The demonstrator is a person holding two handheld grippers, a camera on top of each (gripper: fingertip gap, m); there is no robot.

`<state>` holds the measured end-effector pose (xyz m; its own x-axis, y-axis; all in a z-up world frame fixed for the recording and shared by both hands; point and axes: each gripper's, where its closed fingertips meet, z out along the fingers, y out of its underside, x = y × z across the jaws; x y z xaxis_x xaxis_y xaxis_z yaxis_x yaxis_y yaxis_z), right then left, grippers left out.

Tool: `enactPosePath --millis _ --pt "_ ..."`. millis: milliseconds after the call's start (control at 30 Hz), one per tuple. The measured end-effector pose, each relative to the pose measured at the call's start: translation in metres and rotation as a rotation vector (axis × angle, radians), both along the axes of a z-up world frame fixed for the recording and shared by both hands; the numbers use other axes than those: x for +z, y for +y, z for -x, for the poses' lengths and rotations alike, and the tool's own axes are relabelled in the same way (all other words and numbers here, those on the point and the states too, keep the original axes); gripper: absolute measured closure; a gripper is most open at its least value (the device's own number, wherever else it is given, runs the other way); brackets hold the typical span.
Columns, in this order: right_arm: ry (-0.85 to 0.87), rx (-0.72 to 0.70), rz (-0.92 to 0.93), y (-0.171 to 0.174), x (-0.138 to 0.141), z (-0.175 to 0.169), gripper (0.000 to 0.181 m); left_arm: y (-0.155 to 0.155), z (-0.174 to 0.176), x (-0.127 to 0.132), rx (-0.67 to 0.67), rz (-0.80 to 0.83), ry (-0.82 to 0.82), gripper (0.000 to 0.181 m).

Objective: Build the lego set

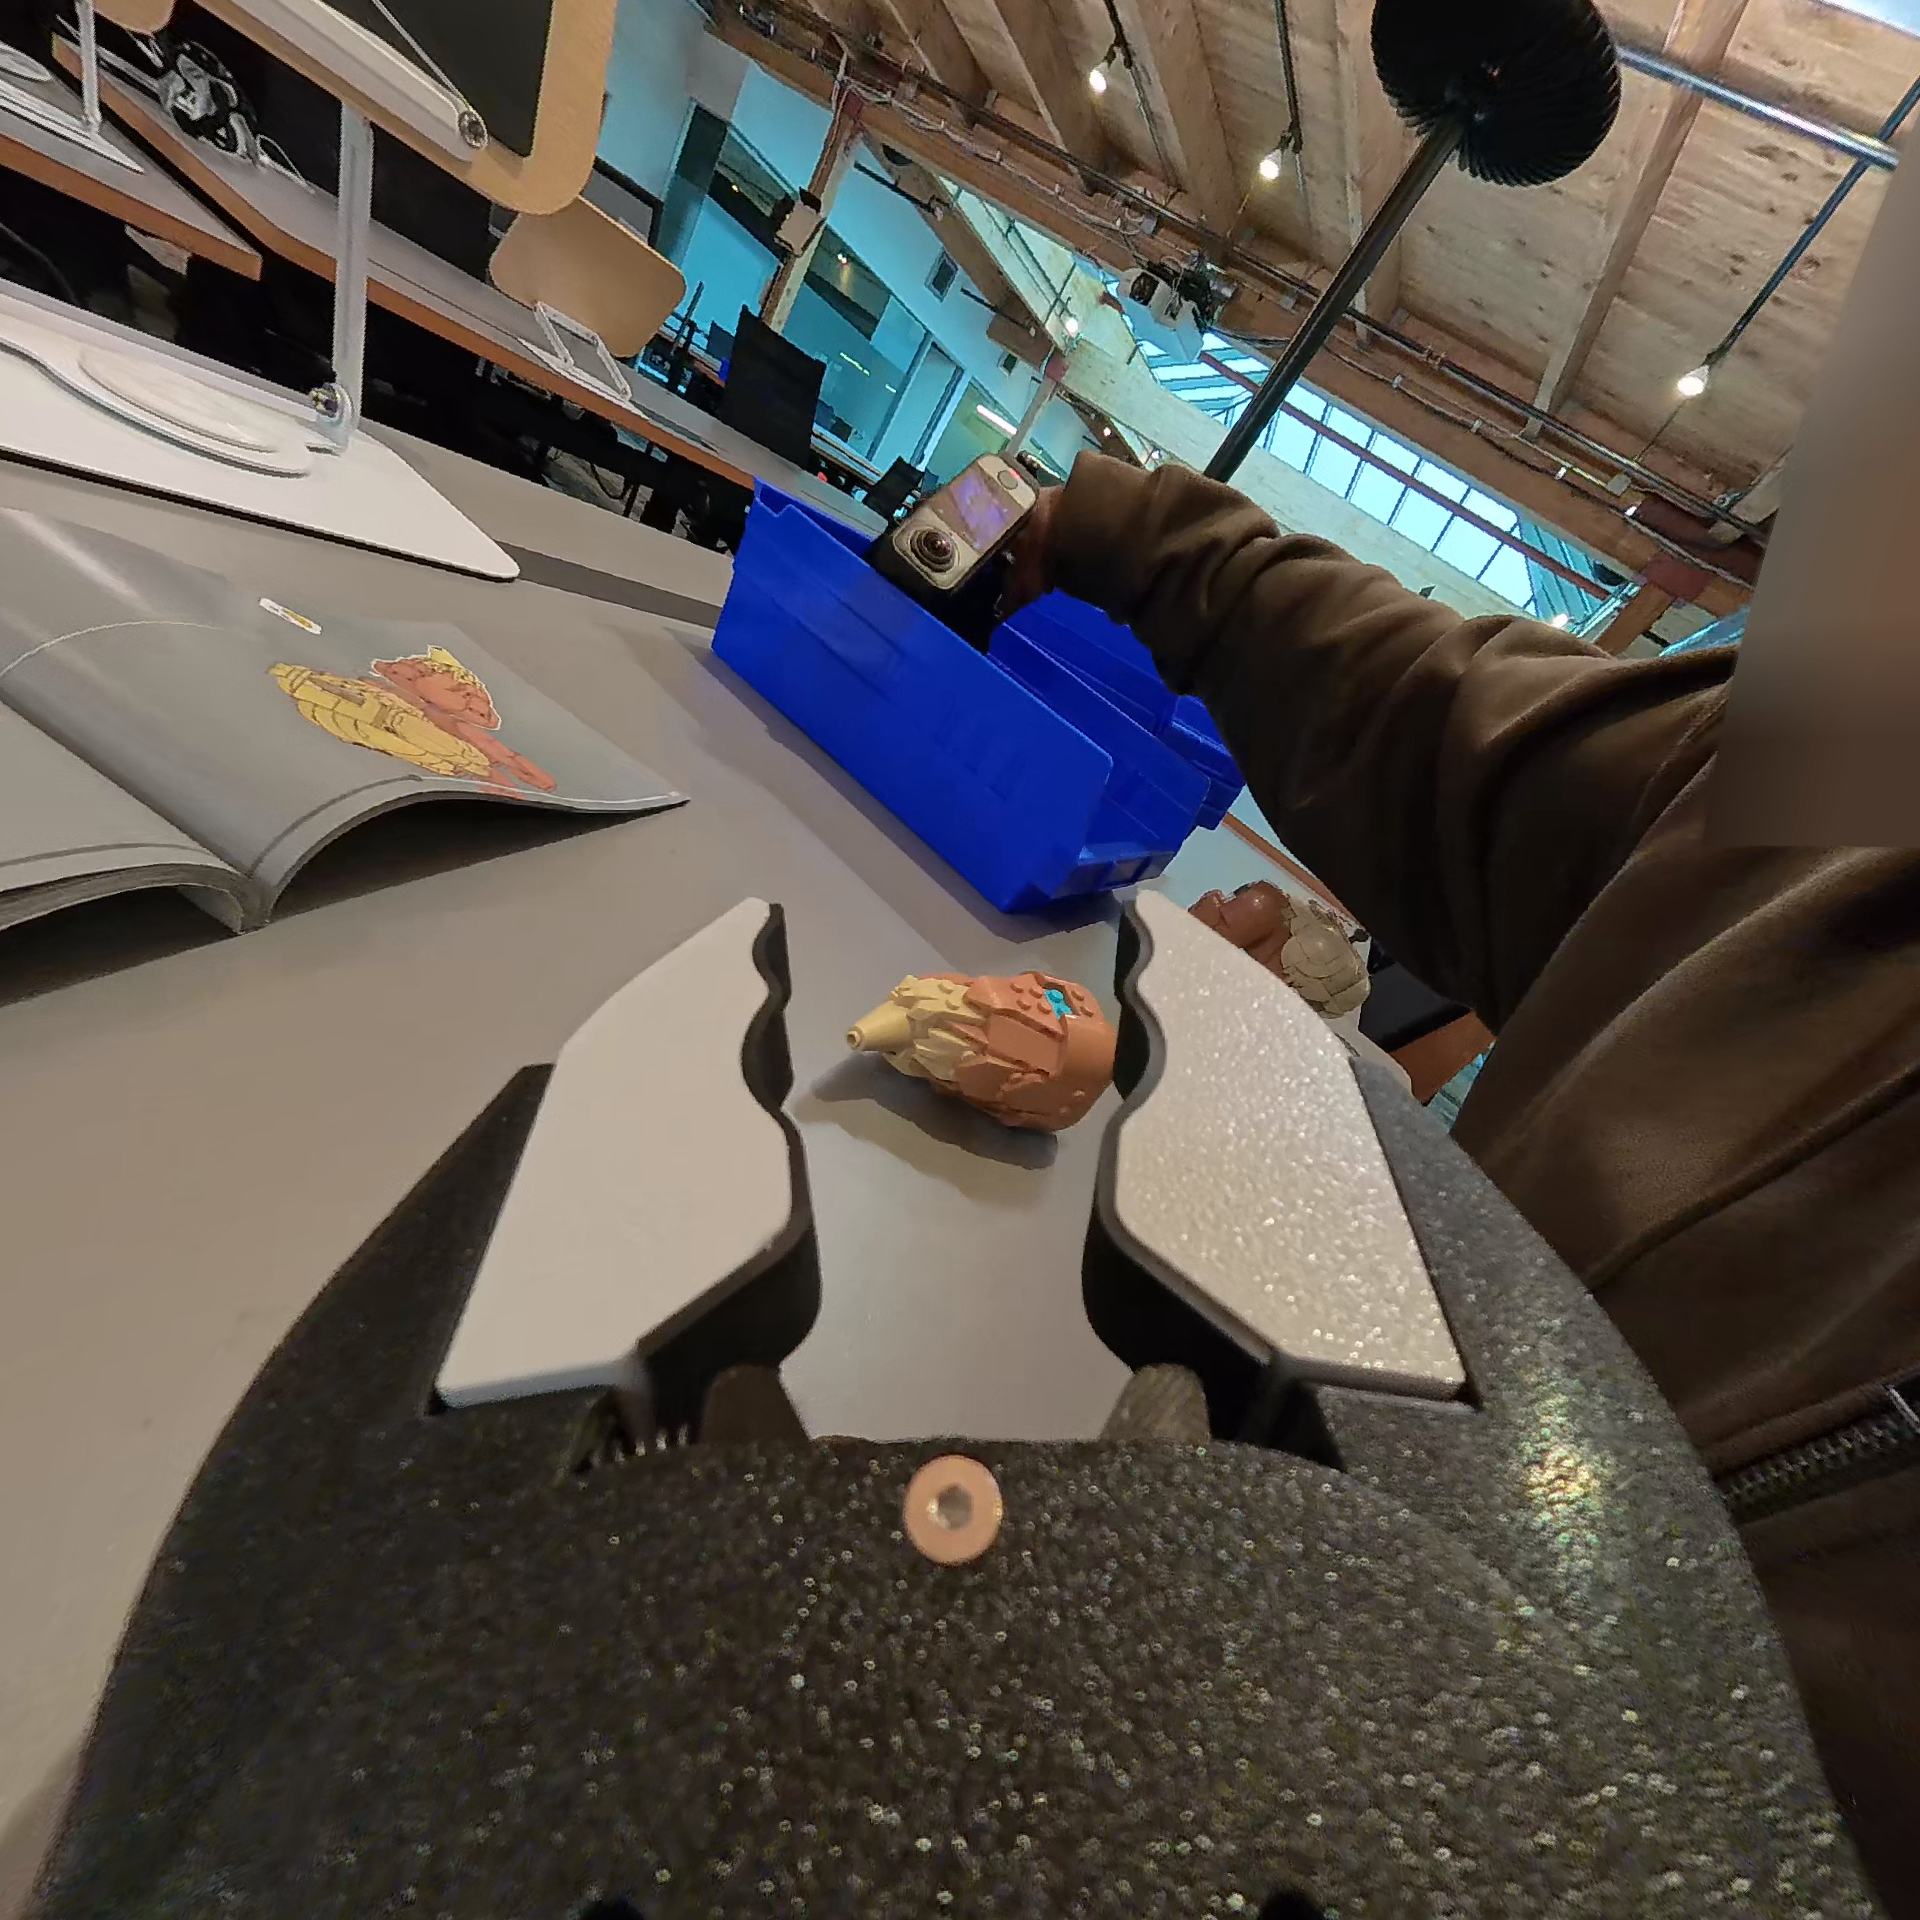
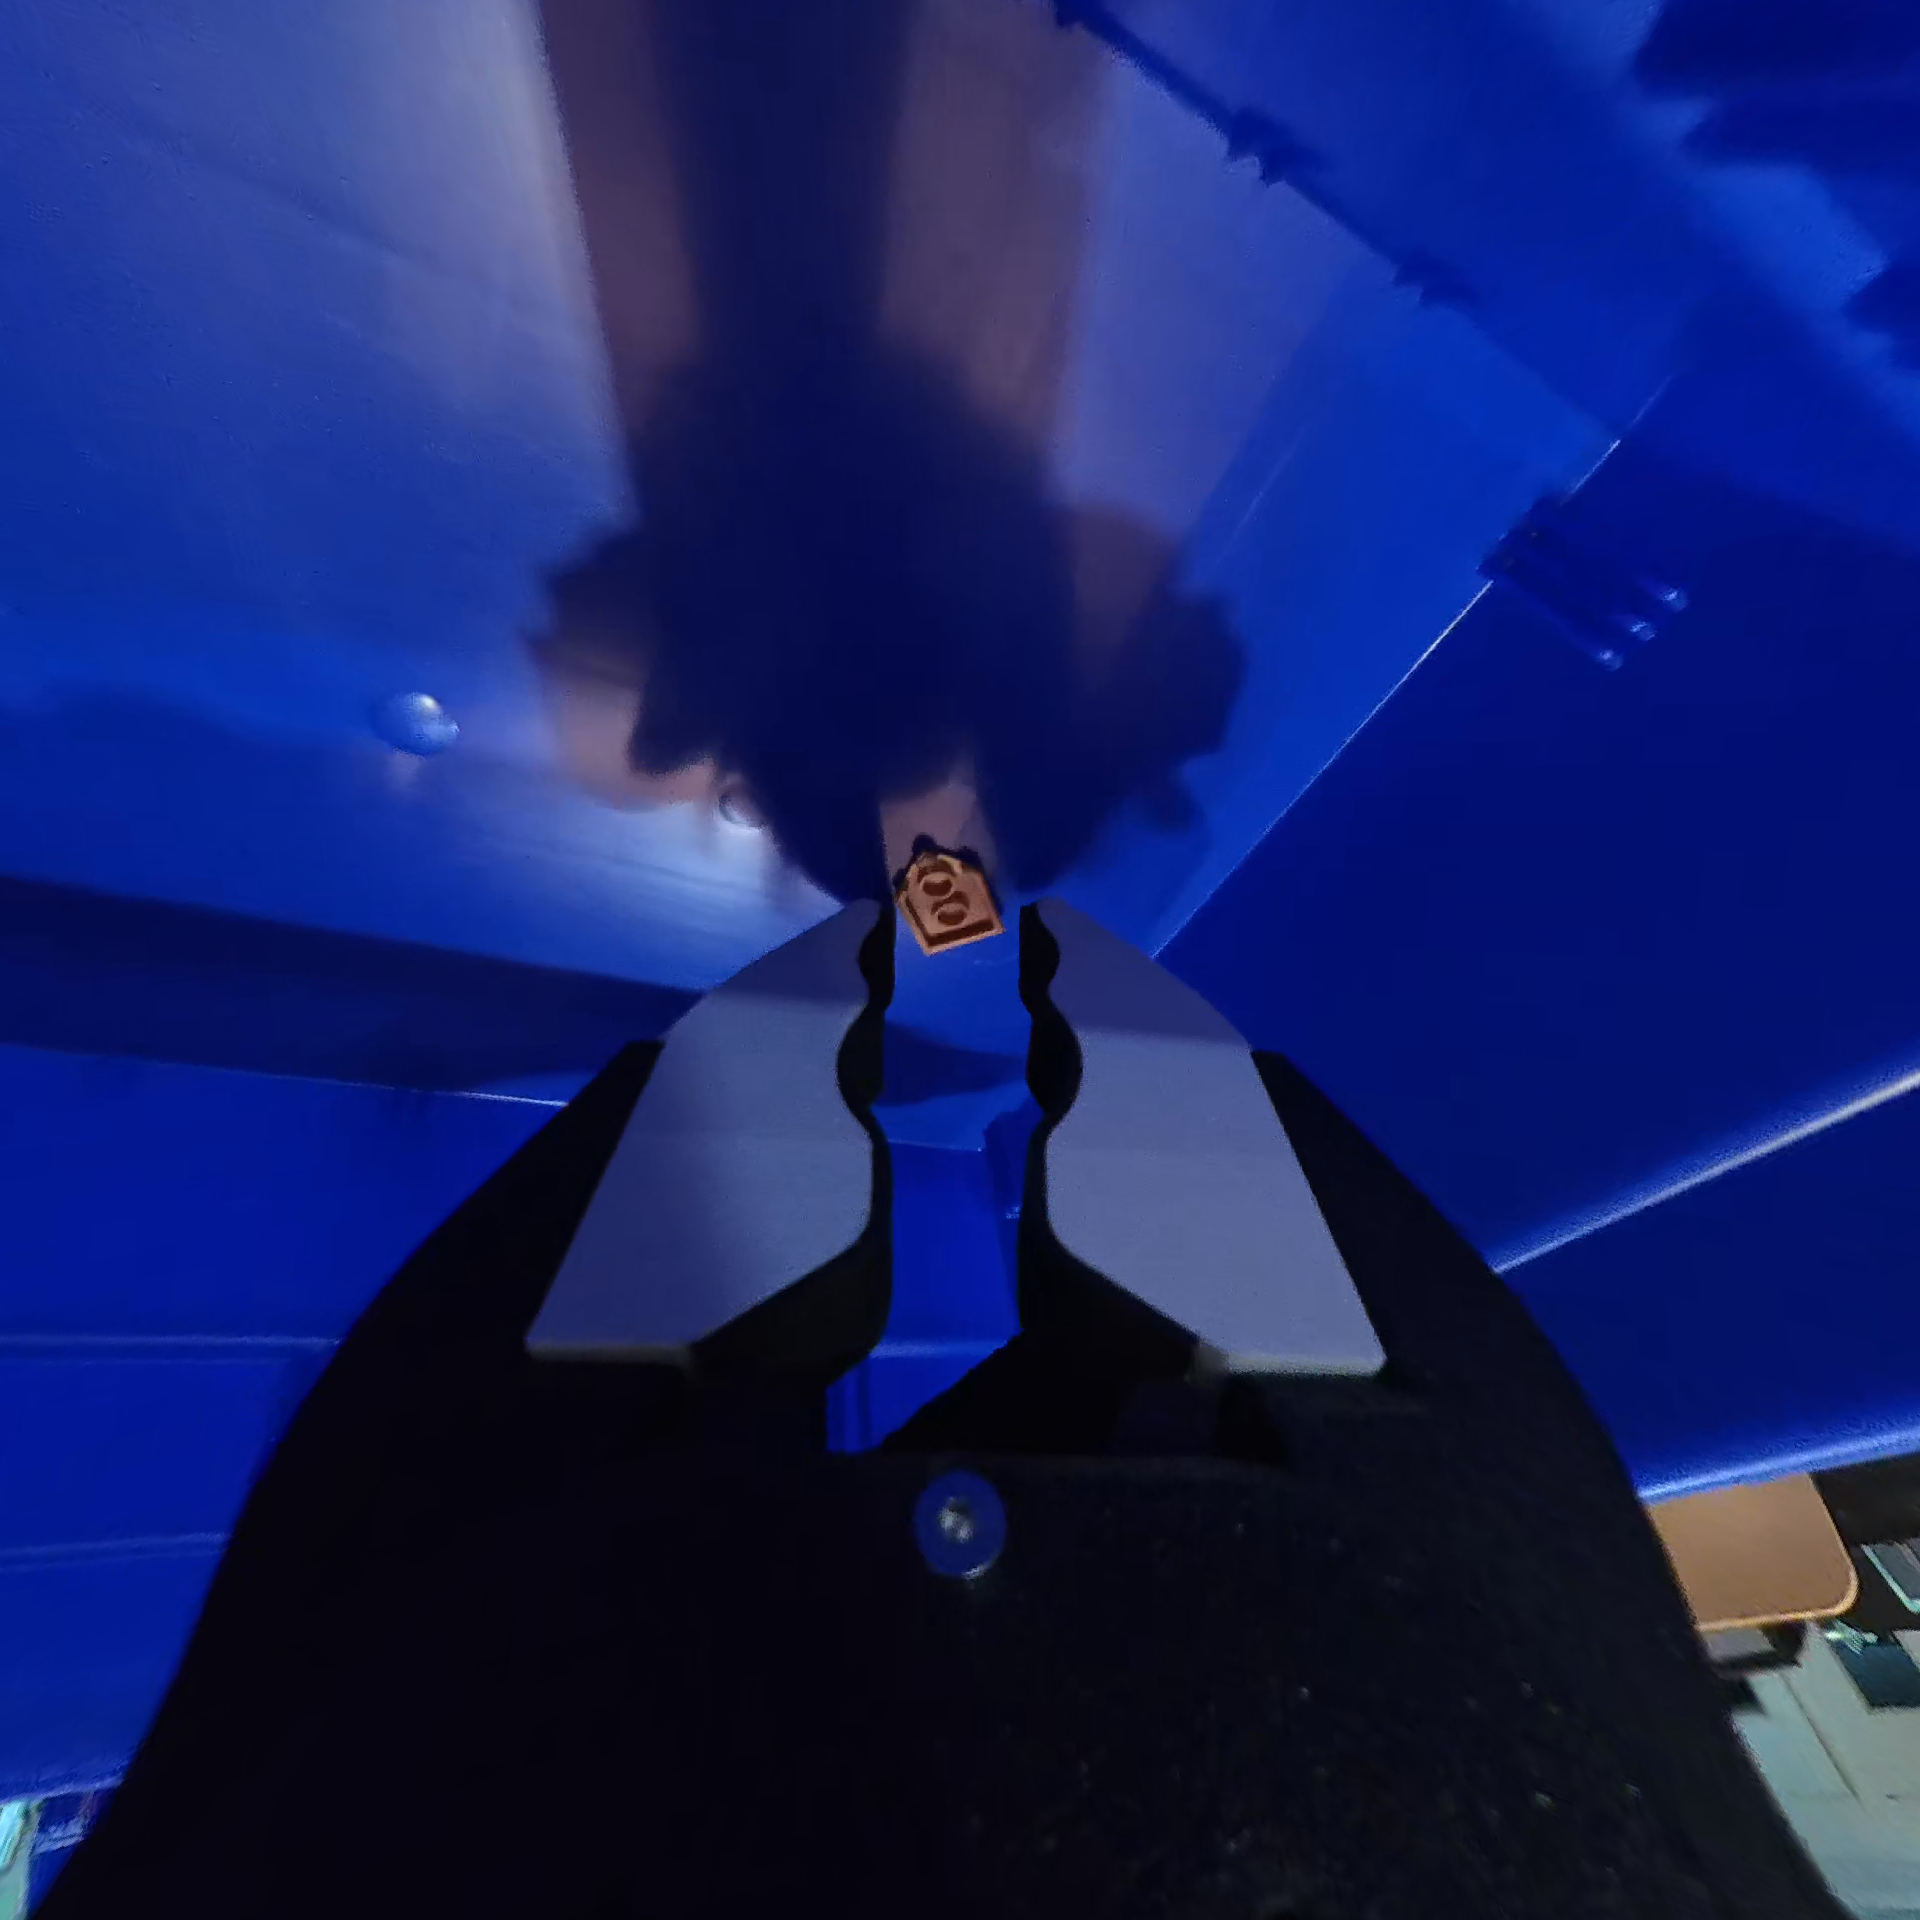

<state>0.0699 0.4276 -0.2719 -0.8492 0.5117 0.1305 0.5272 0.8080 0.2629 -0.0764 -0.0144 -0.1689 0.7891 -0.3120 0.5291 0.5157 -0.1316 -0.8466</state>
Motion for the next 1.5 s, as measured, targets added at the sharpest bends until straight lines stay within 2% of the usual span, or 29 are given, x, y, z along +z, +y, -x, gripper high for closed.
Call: enactPosePath --millis 800,1233,1333,1500 --pt "-0.037 0.061 0.002 0.003 -0.002 -0.002 0.165 -0.003 0.003 0.000 0.027 -0.003 0.028 0.121" --pt "-0.076 0.036 0.085 -0.035 0.002 -0.021 0.165 -0.007 0.007 0.001 0.055 -0.015 0.037 0.121" --pt "-0.009 0.009 0.112 -0.049 0.016 -0.021 0.165 -0.007 0.007 0.002 0.057 -0.017 0.034 0.121" --pt "0.289 -0.022 0.154 -0.102 0.058 -0.012 0.165 -0.004 0.001 0.001 0.020 -0.007 0.047 0.122"
